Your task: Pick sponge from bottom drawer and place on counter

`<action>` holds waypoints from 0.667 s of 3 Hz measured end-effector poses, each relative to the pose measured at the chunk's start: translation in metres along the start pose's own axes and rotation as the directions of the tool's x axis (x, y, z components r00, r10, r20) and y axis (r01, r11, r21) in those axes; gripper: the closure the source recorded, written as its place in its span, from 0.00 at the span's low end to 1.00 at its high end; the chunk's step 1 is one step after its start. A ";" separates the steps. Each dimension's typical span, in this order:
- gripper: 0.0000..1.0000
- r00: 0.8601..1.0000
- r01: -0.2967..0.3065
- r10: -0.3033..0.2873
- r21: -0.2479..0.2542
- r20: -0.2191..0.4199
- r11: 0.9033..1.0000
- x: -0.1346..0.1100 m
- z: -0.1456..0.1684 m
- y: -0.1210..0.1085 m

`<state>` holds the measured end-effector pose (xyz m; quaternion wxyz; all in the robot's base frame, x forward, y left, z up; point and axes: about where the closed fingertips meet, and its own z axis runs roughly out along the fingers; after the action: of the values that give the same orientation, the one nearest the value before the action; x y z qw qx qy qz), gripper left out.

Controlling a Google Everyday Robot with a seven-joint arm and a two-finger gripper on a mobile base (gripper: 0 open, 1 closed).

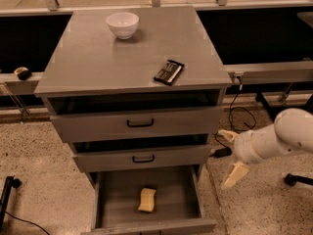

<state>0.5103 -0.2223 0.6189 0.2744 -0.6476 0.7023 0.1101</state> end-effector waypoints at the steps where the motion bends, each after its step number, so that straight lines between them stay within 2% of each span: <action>1: 0.00 0.990 -0.005 0.014 -0.061 0.141 0.998 -0.024 0.063 0.031; 2: 0.00 0.971 -0.020 0.025 -0.023 0.238 1.000 -0.039 0.109 0.057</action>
Offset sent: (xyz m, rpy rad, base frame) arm -0.0370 0.1350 -0.1212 0.3558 -0.0971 -0.0222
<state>0.4816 -0.1259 0.5379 0.3486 -0.6246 0.6705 0.1972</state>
